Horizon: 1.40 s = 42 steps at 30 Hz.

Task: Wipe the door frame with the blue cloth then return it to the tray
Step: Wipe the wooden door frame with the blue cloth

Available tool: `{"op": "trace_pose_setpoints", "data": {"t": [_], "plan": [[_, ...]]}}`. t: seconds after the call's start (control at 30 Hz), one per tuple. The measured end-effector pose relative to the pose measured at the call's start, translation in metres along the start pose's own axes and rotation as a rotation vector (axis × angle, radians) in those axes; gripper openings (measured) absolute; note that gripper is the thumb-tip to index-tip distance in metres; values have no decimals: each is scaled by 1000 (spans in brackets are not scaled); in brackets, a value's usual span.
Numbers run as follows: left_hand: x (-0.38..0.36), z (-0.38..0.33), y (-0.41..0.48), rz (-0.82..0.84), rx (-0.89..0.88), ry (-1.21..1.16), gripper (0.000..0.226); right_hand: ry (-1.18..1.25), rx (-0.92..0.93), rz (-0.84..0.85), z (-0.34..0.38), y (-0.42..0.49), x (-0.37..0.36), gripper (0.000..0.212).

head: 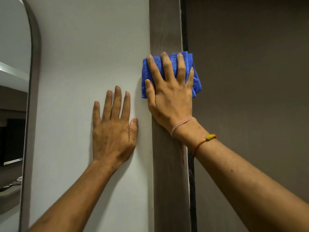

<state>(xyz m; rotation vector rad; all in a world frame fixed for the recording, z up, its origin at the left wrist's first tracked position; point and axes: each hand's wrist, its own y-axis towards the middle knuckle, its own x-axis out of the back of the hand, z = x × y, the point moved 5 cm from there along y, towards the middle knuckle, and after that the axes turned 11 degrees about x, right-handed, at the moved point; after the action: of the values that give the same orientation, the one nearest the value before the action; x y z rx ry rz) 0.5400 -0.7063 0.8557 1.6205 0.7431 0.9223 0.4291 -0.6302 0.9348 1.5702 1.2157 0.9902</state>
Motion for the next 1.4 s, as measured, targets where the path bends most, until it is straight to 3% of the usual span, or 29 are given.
{"op": "trace_pose_setpoints", "data": {"t": [0.2,0.47,0.57,0.7,0.9,1.13,1.4], "plan": [[0,0,-1,-11,-12,-11,66,22,70,24,16,-84,-3,56],[0,1,1,-6,-1,14,65,-13,-7,-13,-2,6,-1,54],[0,1,1,-4,-4,0,65,12,18,-28,8,-31,-1,57],[0,1,0,-1,-11,-3,65,20,110,75,14,-84,-1,57],[-1,1,2,-15,-18,1,65,15,-10,17,-4,9,4,55],[1,-3,0,-11,-41,-29,64,-22,61,55,18,-73,-2,57],[0,-2,-1,-24,-51,-30,64,-16,11,12,-2,7,2,56]]}}
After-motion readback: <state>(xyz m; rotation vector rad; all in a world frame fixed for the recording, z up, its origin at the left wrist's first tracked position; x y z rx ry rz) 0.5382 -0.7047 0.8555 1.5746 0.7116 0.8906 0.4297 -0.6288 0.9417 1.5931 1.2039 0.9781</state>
